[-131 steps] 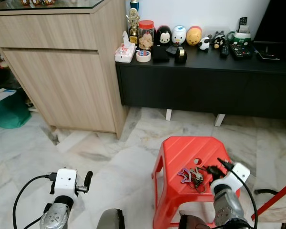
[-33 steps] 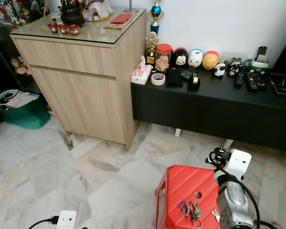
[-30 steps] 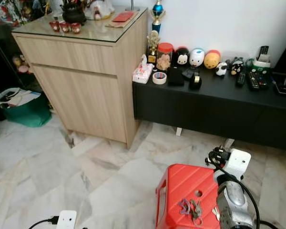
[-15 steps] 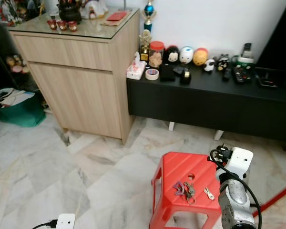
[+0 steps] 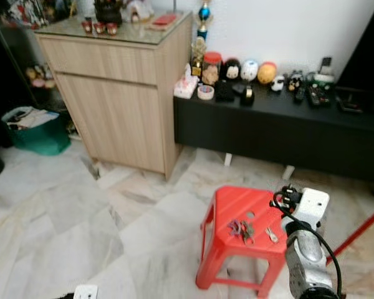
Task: Hang keys on a hook
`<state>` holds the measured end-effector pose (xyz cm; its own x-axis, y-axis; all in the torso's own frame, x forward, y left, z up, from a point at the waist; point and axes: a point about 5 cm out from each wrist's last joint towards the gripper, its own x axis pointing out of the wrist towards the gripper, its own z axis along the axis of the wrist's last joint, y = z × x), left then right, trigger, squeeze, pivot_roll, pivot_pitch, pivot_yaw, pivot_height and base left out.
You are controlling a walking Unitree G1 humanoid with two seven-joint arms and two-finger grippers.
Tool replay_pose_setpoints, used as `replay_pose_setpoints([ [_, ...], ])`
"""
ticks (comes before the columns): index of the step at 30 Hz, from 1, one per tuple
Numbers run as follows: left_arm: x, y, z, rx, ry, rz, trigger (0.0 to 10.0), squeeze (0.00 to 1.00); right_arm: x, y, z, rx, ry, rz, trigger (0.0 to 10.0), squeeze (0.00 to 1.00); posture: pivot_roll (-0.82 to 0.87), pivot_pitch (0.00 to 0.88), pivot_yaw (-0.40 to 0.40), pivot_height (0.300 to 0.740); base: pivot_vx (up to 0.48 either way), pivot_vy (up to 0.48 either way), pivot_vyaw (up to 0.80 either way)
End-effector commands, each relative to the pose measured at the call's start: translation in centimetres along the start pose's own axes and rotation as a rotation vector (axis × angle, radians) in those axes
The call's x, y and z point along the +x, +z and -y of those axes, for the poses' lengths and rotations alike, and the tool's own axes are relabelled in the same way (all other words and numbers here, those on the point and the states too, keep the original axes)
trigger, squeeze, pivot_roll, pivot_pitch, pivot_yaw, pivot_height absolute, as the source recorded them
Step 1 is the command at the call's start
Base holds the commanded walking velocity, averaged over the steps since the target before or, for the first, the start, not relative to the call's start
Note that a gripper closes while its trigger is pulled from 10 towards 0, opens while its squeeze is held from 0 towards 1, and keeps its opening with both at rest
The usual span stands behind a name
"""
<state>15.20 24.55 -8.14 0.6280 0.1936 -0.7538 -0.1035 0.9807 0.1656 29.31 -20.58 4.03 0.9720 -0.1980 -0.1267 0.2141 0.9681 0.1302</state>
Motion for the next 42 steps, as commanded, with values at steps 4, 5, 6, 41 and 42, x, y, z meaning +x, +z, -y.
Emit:
replay_pose_setpoints([
  [4,-0.2,-0.8,-0.3,-0.017,0.007,-0.032,10.0,0.0,-0.1,-0.2,0.5,0.004,-0.017,-0.015,10.0,0.0,0.0,0.0,-0.027,0.74,0.0,0.0,0.0],
  [5,-0.3,-0.9,-0.4,-0.017,0.008,-0.033,10.0,0.0,-0.1,-0.3,0.5,0.007,-0.017,-0.018,10.0,0.0,0.0,0.0,-0.028,0.74,0.0,0.0,0.0],
  [6,-0.3,-0.9,-0.4,-0.017,0.008,-0.034,10.0,0.0,-0.1,-0.3,0.5,0.011,-0.018,-0.02,10.0,0.0,0.0,0.0,-0.028,0.74,0.0,0.0,0.0],
  [41,-0.5,-1.4,-1.4,-0.032,0.032,-0.041,10.0,0.0,0.1,-0.2,-0.3,0.019,-0.006,-0.02,10.0,0.0,0.01,0.0,-0.031,0.74,0.0,-0.215,-0.18],
  [42,-0.6,-1.5,-1.5,-0.032,0.032,-0.043,10.0,0.0,0.1,-0.3,-0.4,0.02,-0.004,-0.022,10.0,0.0,0.01,0.0,-0.031,0.74,0.0,-0.48,0.0],
])
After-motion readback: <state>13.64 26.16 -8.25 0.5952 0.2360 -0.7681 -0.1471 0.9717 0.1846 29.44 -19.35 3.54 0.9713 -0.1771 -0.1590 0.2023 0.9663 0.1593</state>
